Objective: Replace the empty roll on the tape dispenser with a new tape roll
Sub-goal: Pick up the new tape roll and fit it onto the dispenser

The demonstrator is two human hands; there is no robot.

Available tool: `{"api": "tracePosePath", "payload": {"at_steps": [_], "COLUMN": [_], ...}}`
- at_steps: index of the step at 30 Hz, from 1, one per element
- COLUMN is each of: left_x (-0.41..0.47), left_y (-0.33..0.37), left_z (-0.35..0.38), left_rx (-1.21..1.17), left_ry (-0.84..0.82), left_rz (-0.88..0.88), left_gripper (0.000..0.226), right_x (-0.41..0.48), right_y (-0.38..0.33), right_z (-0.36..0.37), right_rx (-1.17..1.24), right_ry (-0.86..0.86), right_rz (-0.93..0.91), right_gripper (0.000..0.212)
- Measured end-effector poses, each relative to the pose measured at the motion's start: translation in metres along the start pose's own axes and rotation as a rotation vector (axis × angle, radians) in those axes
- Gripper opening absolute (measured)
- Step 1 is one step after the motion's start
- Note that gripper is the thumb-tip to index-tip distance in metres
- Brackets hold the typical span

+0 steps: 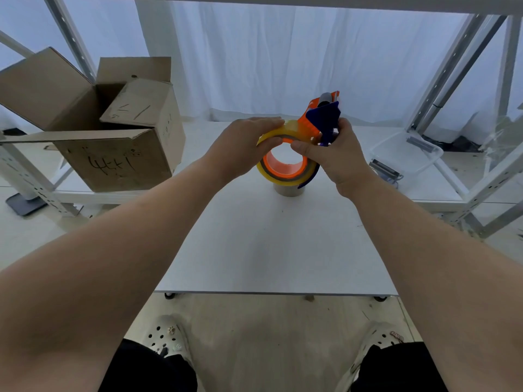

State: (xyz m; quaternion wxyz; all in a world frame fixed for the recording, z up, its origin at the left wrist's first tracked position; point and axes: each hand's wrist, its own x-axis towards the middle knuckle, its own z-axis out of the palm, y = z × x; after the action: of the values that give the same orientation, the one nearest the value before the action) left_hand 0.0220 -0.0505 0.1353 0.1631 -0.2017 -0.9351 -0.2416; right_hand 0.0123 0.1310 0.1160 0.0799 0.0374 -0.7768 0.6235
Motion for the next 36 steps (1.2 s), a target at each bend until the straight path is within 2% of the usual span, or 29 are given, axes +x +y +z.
{"api": "tracePosePath", "payload": {"at_steps": [8,11,14,18,22,31,34,36], "left_x": [-0.003,-0.002,-0.002,0.0,-0.001,-0.008,-0.007,-0.003], "left_y": [0.014,0.018,0.021,0.017,0.01,0.009,0.005,0.003], "left_z": [-0.005,-0.004,-0.001,0.006,0.005,-0.002,0.002,0.003], "left_rx": [0.05,0.147,0.233,0.383,0.444,0.244,0.163,-0.016], "left_ry": [-0.097,-0.154,-0.093,0.006,-0.028,-0.038,-0.017,0.008], "left_rz": [0.104,0.103,0.115,0.053,-0.055,0.079,0.036,-0.052], "left_gripper": [0.04,0.046,0.038,0.032,0.044,0.044,0.046,0.049], "right_x": [-0.002,-0.002,-0.002,-0.003,-0.003,-0.002,-0.003,-0.002], "right_y": [-0.001,-0.002,-0.003,-0.004,-0.004,-0.006,-0.005,-0.004], "right_z": [0.003,0.002,0.003,0.003,0.0,0.001,0.001,0.0], "right_rx": [-0.064,-0.076,-0.071,-0.034,-0.058,-0.076,-0.062,-0.046], "right_ry": [-0.032,-0.019,-0.023,-0.016,-0.028,-0.031,-0.021,-0.014], "right_rz": [0.0,0.002,0.011,0.026,0.014,-0.018,-0.017,-0.027], "right_gripper": [0.074,0.074,0.074,0.072,0.072,0.074,0.073,0.073]}}
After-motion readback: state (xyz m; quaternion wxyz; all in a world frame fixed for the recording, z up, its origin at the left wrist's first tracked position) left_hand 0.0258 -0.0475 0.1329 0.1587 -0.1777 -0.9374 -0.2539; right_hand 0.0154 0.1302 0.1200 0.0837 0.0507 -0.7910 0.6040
